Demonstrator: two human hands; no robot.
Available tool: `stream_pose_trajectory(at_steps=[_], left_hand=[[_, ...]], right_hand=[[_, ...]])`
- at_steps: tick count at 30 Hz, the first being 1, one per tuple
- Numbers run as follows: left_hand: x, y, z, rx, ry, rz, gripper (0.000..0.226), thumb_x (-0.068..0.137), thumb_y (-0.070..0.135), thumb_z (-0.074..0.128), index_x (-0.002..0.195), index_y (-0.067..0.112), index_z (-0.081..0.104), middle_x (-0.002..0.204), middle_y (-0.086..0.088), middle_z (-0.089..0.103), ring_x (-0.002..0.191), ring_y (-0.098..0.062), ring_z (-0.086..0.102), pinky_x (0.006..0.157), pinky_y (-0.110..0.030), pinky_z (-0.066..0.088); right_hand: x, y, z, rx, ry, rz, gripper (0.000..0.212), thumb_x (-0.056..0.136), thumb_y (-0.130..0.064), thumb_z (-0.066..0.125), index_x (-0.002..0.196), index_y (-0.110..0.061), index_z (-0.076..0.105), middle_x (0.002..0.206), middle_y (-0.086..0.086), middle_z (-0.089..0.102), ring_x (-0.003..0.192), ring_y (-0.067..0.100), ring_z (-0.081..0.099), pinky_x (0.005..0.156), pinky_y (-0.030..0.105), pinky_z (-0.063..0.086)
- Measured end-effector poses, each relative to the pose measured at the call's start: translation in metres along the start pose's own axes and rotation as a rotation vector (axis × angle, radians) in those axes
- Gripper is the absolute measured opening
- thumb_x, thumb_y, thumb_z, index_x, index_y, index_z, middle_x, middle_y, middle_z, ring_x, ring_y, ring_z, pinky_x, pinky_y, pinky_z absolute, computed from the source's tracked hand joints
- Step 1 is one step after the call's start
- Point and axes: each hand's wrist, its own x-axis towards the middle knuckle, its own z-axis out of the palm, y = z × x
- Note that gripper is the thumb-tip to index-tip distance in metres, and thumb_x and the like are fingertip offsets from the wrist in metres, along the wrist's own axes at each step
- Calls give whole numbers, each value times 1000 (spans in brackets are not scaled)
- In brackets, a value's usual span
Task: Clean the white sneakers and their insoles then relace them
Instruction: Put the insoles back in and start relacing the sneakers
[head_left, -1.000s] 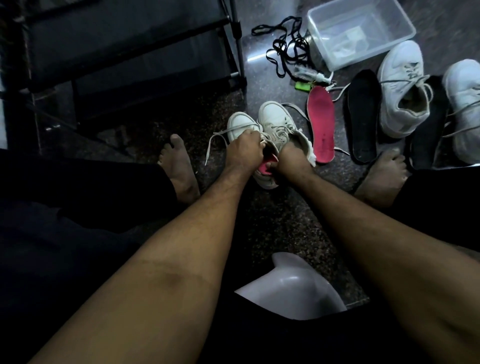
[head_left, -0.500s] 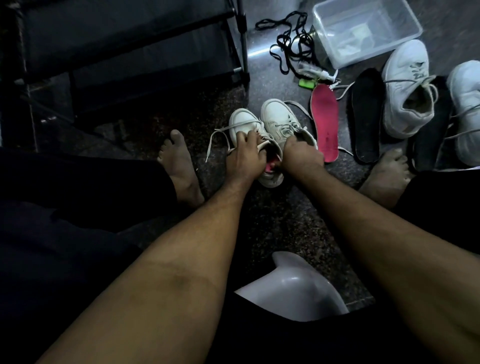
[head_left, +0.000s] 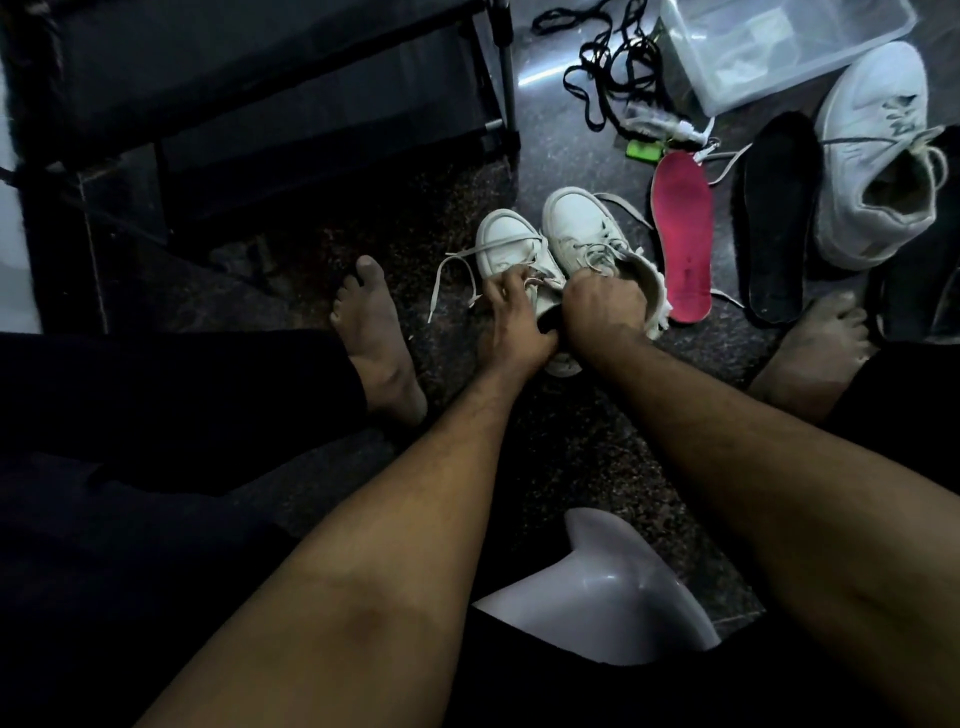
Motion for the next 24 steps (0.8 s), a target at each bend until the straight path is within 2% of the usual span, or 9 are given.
stream_pose_trajectory(at_steps=[6,9,11,13,14,15,19,21,24], left_hand=[[13,29,4,125,74,-274,60,86,10,63,138,18,34,134,-12,33,98,-37,61,81,-44,50],[17,33,7,152,118,-283,49,92,0,50,137,17,38,133,-14,36,92,-40,64,73,-45,48],[18,30,6,154,133,-277,49,90,-1,53,133,18,40,130,-14,37,90,-40,65,69,-44,47],[17,23,4,113,143,-253,55,81,3,64,129,18,41,129,-13,38,91,-40,64,72,-45,51],[16,18,1,84,137,-228,59,76,4,68,127,17,42,128,-13,38,92,-41,64,76,-45,54],[14,14,-2,60,124,-207,61,72,5,68,127,16,42,128,-13,39,95,-42,62,80,-47,55],[9,5,-9,21,105,-129,57,73,11,66,127,11,46,128,-17,43,102,-45,59,87,-49,51],[6,6,-12,46,111,-90,55,76,14,66,128,8,47,128,-18,45,104,-45,58,87,-50,50],[3,5,-14,77,130,-56,51,80,19,66,127,7,50,126,-19,48,104,-44,57,84,-49,48]], right_hand=[[12,-5,-3,-128,-62,-78,34,99,-7,41,120,-8,67,121,8,68,114,28,64,83,33,50],[16,0,-10,-49,-136,-63,33,98,-11,42,121,-9,66,124,11,66,115,30,62,85,36,50],[24,8,-20,102,-394,-36,30,95,-17,54,120,-6,67,117,14,68,104,30,66,84,38,51],[29,14,-30,381,-763,88,29,90,-15,63,113,3,67,92,20,71,81,34,69,74,41,55],[28,14,-30,474,-825,143,27,89,-13,64,109,6,66,84,21,71,78,37,70,71,43,57],[25,13,-27,478,-776,150,27,87,-15,66,107,4,66,85,20,71,83,37,71,74,46,58],[2,4,1,202,-216,78,40,93,-26,53,131,-12,52,126,13,64,116,32,62,90,41,46],[1,0,7,174,-161,103,38,96,-18,45,134,-12,50,130,13,62,118,32,60,90,40,44],[8,-5,3,90,-142,133,34,95,-15,48,127,-13,60,126,10,65,114,28,63,84,36,46]])
